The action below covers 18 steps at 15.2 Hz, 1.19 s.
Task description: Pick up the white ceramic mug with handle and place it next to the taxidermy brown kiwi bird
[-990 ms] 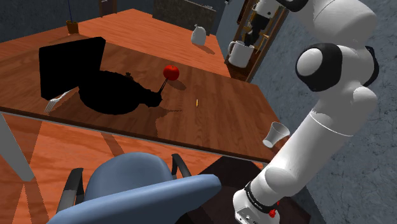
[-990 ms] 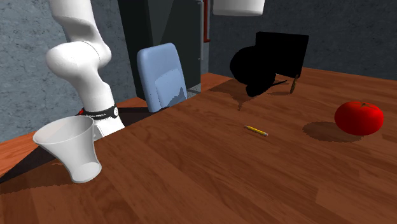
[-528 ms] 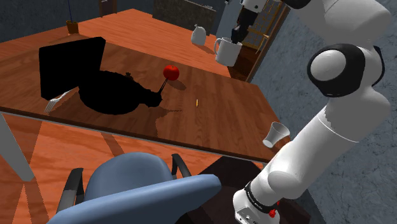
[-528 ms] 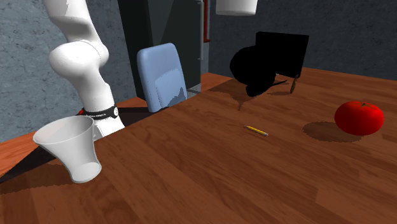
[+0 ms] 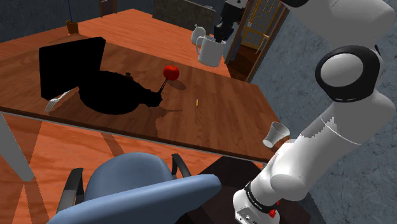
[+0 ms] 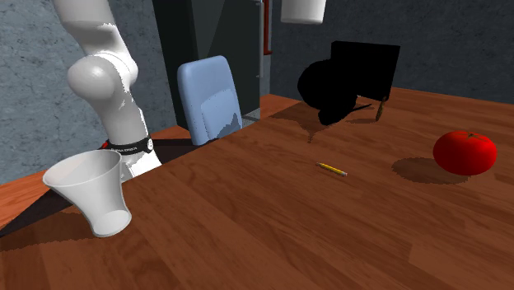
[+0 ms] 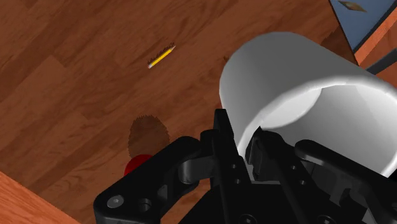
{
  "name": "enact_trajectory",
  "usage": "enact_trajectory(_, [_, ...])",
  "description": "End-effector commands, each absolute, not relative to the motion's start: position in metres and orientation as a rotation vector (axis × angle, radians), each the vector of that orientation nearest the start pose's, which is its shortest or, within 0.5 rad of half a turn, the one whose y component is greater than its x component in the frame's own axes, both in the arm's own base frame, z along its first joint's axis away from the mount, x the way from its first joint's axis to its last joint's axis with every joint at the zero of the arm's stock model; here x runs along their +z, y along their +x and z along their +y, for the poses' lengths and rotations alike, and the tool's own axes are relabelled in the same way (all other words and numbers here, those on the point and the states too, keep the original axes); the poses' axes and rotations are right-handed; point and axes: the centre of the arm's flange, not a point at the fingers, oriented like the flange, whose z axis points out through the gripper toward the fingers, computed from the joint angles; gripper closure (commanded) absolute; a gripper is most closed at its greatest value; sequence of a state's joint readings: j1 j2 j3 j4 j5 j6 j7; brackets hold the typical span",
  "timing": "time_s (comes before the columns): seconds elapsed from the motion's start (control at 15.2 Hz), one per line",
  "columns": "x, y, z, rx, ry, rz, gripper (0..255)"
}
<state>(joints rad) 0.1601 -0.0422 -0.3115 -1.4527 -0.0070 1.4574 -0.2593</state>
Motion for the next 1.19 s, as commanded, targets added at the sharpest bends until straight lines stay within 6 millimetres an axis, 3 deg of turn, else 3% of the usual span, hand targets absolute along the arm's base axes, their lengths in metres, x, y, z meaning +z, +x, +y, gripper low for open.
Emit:
enact_trajectory(0.0, [0.692,0.528,-0.06,-0.072,-3.14,-0.165,255])
enact_trajectory(0.59, [0.692,0.551,0.053,-0.072,-3.14,-0.165,255])
enact_trajectory(1.12, [0.65,0.551,0.053,-0.072,-3.14,-0.165,255])
